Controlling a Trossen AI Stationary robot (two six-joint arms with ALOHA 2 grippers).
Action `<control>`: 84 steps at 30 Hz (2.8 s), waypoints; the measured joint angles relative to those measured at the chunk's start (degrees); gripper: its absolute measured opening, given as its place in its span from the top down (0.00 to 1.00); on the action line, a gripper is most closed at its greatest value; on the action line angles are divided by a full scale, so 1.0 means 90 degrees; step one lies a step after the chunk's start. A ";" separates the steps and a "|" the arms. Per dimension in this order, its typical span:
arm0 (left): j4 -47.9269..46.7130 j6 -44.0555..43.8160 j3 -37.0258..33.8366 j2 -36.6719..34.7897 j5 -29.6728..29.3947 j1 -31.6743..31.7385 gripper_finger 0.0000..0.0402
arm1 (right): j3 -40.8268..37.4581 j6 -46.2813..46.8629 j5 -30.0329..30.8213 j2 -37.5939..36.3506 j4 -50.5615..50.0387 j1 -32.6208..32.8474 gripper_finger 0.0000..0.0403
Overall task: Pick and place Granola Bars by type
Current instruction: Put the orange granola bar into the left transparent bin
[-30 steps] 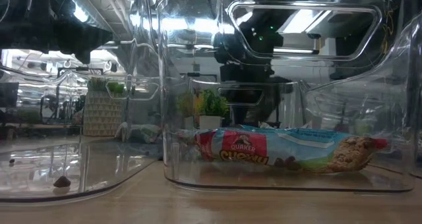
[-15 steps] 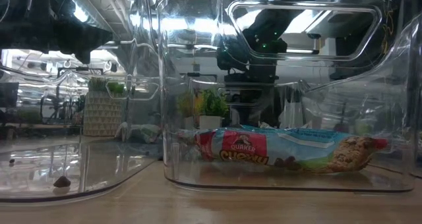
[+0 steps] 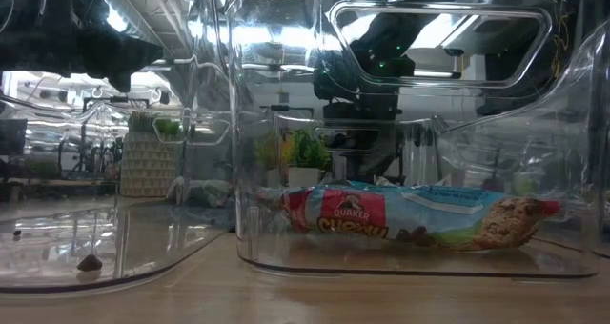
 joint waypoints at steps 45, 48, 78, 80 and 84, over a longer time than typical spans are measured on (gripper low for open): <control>0.0001 0.0001 0.0000 -0.0001 -0.0002 0.0001 0.97 | 0.2795 0.3029 -0.1178 -0.0420 -0.0805 0.0043 1.00; 0.0014 0.0005 0.0000 -0.0001 -0.0007 0.0001 0.97 | 0.2795 0.3055 -0.1194 -0.0563 -0.0537 0.0315 1.00; 0.0377 -0.3655 0.0000 -0.0002 -0.0226 0.0000 0.97 | 0.2720 0.5684 -0.0031 -0.0612 0.2803 0.1341 0.99; 0.0463 -0.3226 0.0004 -0.0002 -0.0285 -0.0004 0.95 | 0.2720 0.5655 0.0024 -0.0612 0.2805 0.1343 0.99; 0.0518 -0.3134 0.0207 0.0002 -0.0282 -0.0053 0.89 | 0.2720 0.5507 0.0043 -0.0612 0.2803 0.1334 0.99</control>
